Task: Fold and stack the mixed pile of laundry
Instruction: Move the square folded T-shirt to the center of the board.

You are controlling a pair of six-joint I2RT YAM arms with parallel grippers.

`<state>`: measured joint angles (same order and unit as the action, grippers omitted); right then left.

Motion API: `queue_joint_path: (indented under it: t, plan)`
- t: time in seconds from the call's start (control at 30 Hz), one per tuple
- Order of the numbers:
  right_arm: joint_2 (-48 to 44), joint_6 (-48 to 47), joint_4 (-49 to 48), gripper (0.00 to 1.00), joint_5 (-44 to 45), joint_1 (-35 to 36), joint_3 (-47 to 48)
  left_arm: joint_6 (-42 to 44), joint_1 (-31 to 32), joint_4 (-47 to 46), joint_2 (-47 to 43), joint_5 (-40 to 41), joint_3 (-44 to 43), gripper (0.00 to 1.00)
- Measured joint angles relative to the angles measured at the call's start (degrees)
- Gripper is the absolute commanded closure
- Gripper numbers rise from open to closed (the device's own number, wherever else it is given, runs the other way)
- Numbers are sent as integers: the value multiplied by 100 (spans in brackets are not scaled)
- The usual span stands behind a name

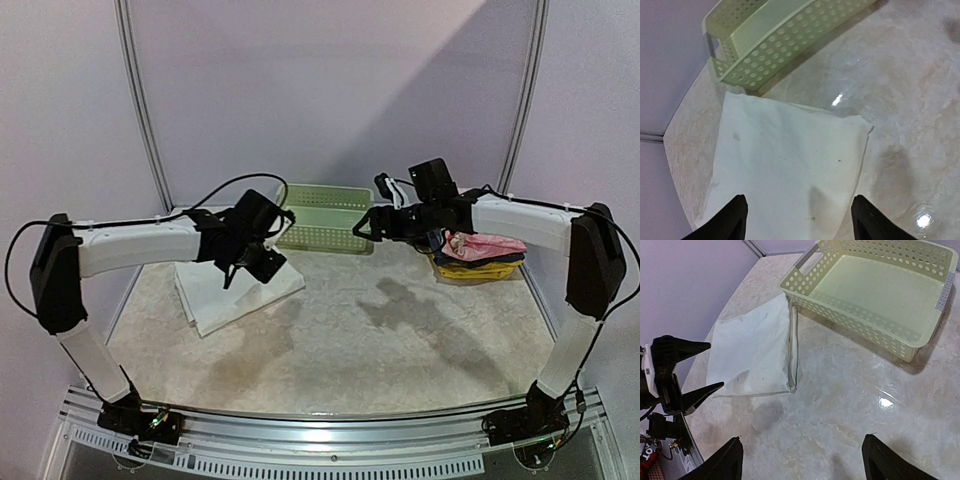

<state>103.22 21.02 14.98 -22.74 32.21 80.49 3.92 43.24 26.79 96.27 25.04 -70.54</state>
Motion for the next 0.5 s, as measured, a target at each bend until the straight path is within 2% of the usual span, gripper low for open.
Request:
queue_joint_path:
  t: [0.17, 0.5]
  plan:
    - [-463, -13, -94, 2, 122, 11, -614, 385, 389, 208, 920, -48, -662, 28]
    - [-1029, -37, -109, 1, 525, 9, -1147, 601, 476, 448, 1810, -55, -1058, 32]
